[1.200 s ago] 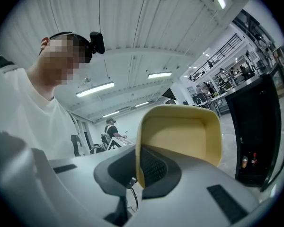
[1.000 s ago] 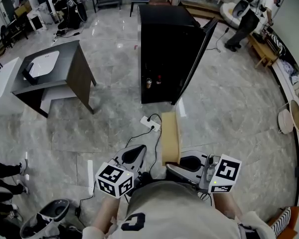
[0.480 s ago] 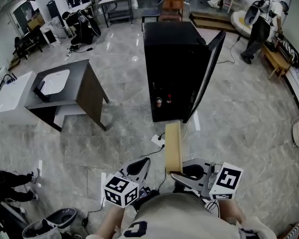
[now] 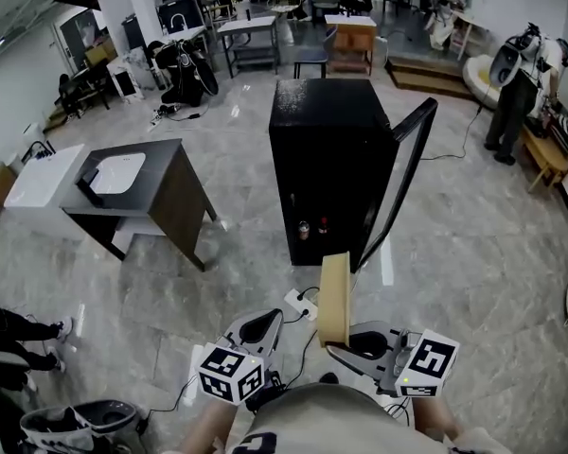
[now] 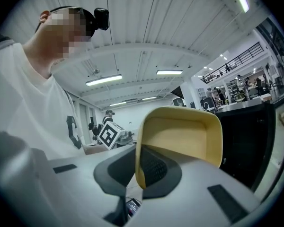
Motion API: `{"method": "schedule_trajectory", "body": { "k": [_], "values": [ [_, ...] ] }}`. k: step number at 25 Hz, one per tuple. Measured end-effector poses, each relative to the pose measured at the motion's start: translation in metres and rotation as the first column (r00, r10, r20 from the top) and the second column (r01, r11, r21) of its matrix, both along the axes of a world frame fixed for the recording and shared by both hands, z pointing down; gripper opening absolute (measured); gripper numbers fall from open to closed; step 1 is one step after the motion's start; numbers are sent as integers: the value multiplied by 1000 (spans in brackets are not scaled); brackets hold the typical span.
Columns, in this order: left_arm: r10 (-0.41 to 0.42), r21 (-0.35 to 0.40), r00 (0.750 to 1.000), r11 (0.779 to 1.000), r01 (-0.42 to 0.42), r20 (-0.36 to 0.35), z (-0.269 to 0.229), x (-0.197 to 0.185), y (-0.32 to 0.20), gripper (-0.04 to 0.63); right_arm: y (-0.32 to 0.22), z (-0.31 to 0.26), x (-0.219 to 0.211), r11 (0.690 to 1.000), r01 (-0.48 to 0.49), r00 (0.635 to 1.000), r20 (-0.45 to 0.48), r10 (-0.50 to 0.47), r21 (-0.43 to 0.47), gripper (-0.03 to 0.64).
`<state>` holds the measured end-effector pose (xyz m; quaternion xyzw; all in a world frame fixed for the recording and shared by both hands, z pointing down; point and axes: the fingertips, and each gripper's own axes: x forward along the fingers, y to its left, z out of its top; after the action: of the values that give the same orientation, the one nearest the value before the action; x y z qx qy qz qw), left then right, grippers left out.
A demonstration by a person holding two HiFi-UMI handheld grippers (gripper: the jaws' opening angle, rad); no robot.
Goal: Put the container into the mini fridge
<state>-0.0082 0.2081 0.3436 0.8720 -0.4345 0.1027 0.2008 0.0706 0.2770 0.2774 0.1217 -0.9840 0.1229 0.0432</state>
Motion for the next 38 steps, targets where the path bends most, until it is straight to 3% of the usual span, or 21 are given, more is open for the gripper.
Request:
{"method": "schedule_trajectory", "body": {
  "k": [6, 10, 15, 20, 24, 28, 38],
  "values": [
    [-27, -4, 999, 1000, 27, -17, 3, 40, -6, 55, -10, 8, 41, 999, 34, 999, -2, -34, 3, 31],
    [-20, -9, 1000, 1000, 20, 11, 0, 54, -8, 55, -11, 14, 53, 998, 57, 997, -61, -55, 31, 31],
    [23, -41, 999, 999, -24, -42, -1, 72, -15, 55, -12, 26, 59, 994, 69, 989, -134, -58, 83, 31],
    [22, -32, 998, 999, -20, 55, 7, 73, -34, 55, -29, 30, 60, 996, 32, 990, -139, -21, 79, 31],
    [51, -59, 998, 997, -49, 36, 22, 71, -57, 55, -47, 41, 56, 998, -9, 984, -179, 21, 63, 32],
    [85, -66, 996, 994, -84, 18, 32, 54, -89, 55, -80, 50, 36, 998, -39, 974, -221, 47, 42, 31],
    [121, -102, 992, 987, -124, -36, 45, -38, -179, 55, -183, 63, -51, 998, -61, 942, -329, 57, -1, 31]
  ]
}}
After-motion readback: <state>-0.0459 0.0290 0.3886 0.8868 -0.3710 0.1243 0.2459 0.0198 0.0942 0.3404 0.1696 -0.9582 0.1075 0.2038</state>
